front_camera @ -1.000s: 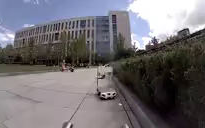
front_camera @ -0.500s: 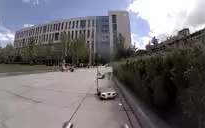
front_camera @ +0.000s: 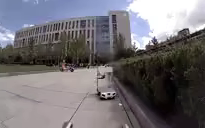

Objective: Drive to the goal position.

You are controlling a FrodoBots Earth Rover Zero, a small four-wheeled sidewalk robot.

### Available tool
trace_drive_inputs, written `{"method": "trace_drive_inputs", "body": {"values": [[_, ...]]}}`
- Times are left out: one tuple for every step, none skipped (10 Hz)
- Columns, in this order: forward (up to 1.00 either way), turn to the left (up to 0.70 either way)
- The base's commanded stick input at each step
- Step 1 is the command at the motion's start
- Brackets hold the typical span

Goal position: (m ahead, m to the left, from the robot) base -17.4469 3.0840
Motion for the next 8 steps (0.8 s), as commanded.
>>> {"method": "trace_drive_inputs", "body": {"values": [[0.05, 0.01], [0.05, 0.01], [0.05, 0.01], [0.05, 0.03], [0.05, 0.04], [0.05, 0.03], [0.05, 0.01], [0.05, 0.00]]}}
